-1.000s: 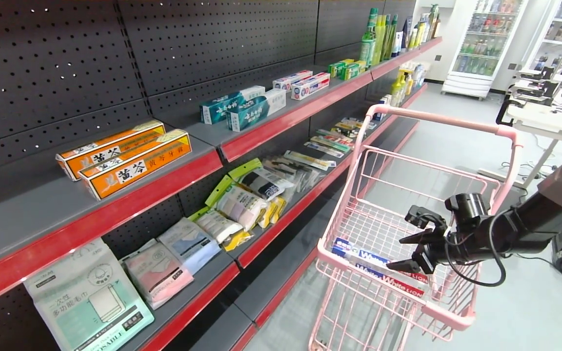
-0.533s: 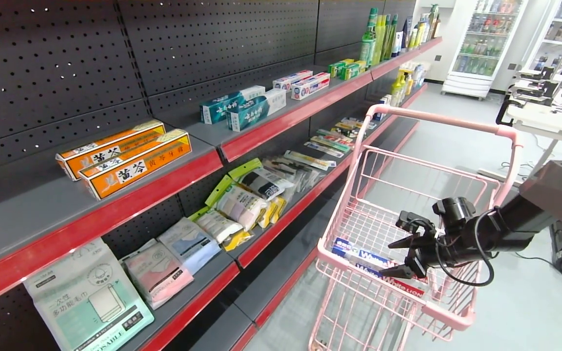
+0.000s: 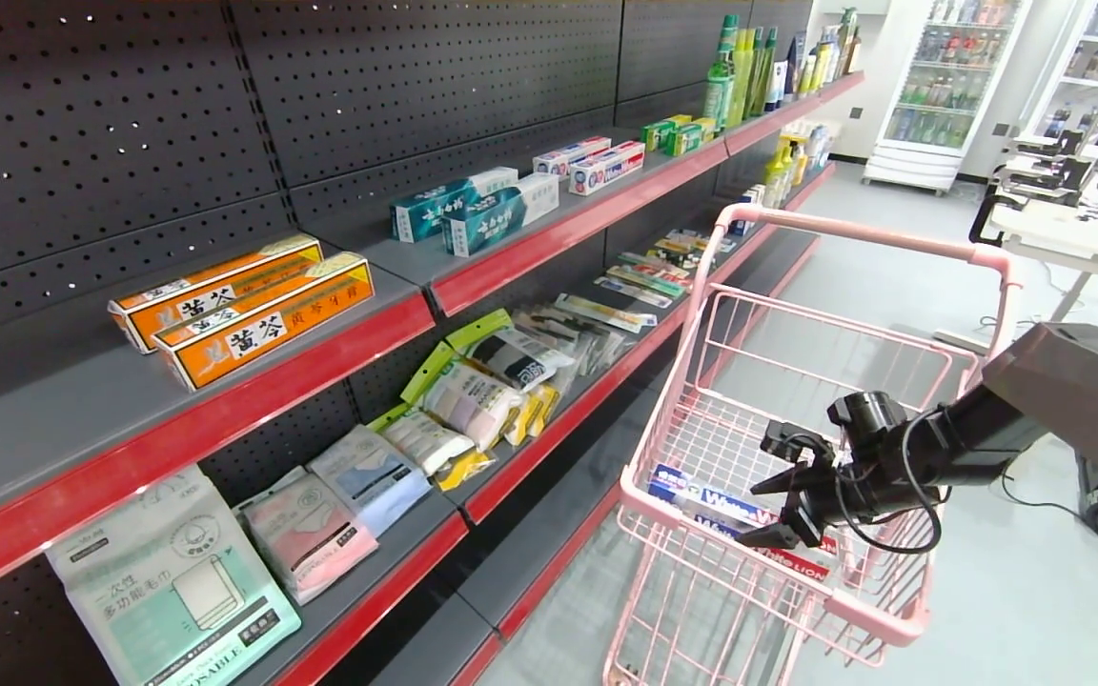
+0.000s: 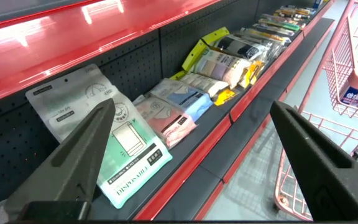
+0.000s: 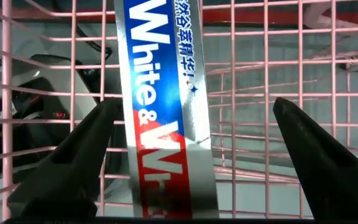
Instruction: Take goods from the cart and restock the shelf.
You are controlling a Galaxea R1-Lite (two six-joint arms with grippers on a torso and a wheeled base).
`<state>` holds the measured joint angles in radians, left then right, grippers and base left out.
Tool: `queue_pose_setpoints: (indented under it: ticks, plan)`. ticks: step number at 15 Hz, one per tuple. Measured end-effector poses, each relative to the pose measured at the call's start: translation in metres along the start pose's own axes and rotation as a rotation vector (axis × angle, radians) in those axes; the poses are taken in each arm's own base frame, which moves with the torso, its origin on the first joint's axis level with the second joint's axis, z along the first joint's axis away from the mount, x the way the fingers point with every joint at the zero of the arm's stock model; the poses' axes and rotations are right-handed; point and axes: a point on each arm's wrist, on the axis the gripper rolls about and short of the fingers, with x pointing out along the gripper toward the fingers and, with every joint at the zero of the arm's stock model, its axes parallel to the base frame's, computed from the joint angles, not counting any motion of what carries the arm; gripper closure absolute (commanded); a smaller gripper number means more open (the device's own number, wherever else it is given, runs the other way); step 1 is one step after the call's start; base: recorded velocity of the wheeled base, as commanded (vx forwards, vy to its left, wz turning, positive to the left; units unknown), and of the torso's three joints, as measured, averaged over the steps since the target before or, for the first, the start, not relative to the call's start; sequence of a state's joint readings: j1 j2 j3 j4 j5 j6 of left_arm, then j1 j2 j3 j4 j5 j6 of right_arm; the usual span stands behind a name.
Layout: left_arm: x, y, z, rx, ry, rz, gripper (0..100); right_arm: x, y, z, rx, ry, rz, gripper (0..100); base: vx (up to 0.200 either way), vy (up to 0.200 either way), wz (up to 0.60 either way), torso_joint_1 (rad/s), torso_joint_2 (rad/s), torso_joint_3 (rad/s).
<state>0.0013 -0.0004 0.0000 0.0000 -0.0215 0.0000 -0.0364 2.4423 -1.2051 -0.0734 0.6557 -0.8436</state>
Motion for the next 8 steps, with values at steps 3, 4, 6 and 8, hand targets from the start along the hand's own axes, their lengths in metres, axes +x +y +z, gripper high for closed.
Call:
queue_pose_setpoints:
  ticks: [3,4,6,8]
  plan:
    - [0.000,0.000,0.000,0.000,0.000,0.000,0,0.005,-0.004,0.001,-0.013,0.036,-0.036,0,0.000,0.000,0.00,0.000,0.00,0.000]
    - [0.000,0.000,0.000,0.000,0.000,0.000,0,0.007,-0.003,0.001,-0.021,0.052,-0.040,0,0.000,0.000,0.00,0.000,0.00,0.000]
    - [0.000,0.000,0.000,0.000,0.000,0.000,0,0.011,-0.002,-0.001,-0.028,0.068,-0.041,0,0.000,0.000,0.00,0.000,0.00,0.000]
    - [0.000,0.000,0.000,0.000,0.000,0.000,0,0.013,-0.002,0.000,-0.031,0.071,-0.043,0,0.000,0.000,0.00,0.000,0.00,0.000]
